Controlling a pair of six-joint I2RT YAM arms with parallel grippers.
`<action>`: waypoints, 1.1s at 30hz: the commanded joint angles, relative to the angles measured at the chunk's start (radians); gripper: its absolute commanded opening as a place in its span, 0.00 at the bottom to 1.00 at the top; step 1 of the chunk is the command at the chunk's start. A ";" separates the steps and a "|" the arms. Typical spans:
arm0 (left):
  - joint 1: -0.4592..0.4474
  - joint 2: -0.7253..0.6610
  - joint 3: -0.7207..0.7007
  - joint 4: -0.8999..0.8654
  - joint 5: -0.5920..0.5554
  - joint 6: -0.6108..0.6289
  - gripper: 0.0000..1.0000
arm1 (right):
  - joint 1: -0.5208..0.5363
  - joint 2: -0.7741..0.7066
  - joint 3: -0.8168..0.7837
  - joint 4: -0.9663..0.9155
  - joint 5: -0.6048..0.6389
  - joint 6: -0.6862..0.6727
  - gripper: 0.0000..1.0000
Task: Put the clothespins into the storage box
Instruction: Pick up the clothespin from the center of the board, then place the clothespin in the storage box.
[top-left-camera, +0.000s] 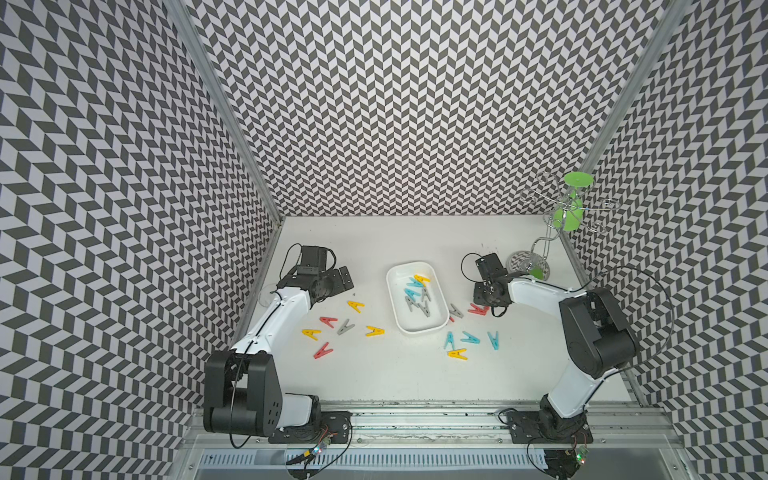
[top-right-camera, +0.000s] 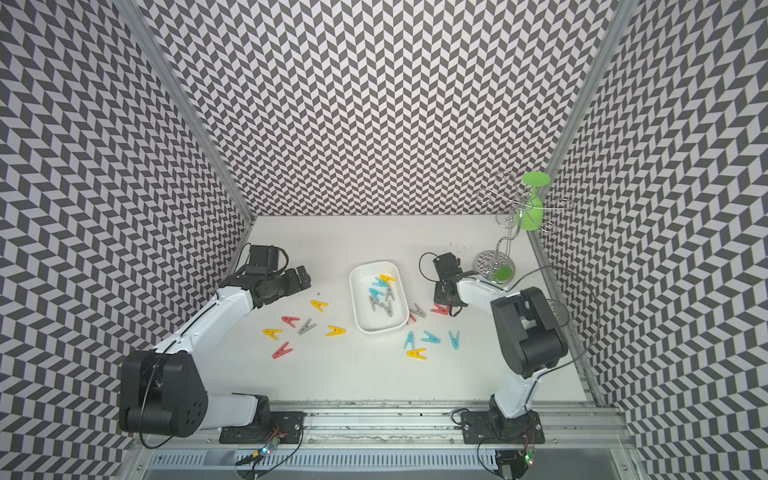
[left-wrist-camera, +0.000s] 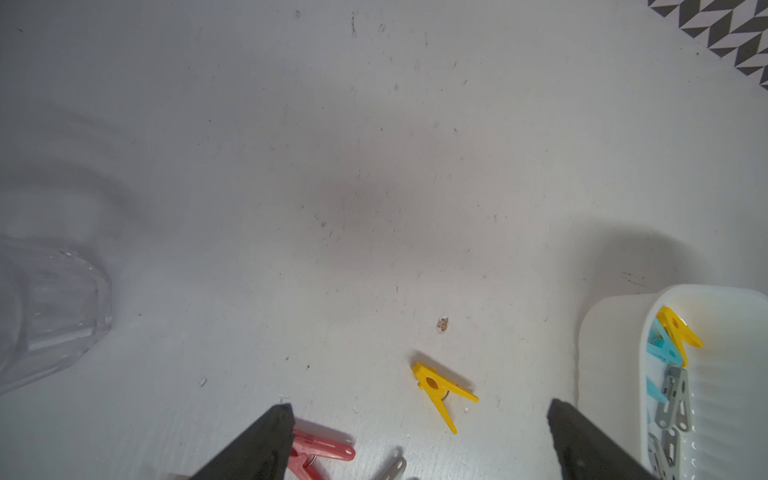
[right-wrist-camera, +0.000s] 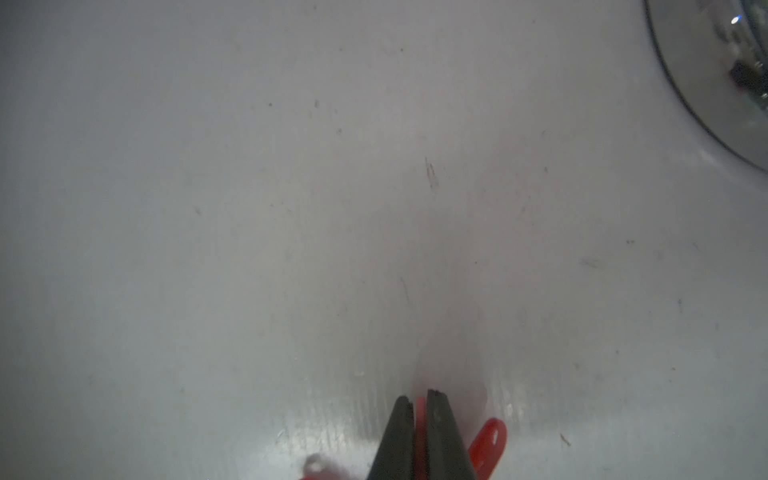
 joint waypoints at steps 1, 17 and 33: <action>-0.020 0.011 0.029 0.000 -0.017 0.026 1.00 | 0.054 -0.081 0.038 -0.039 0.021 -0.004 0.10; -0.086 0.059 0.085 -0.025 -0.062 0.023 0.99 | 0.374 -0.054 0.306 -0.083 -0.072 -0.029 0.09; -0.076 0.049 0.115 -0.057 -0.072 0.024 1.00 | 0.463 0.114 0.261 0.020 -0.270 -0.088 0.09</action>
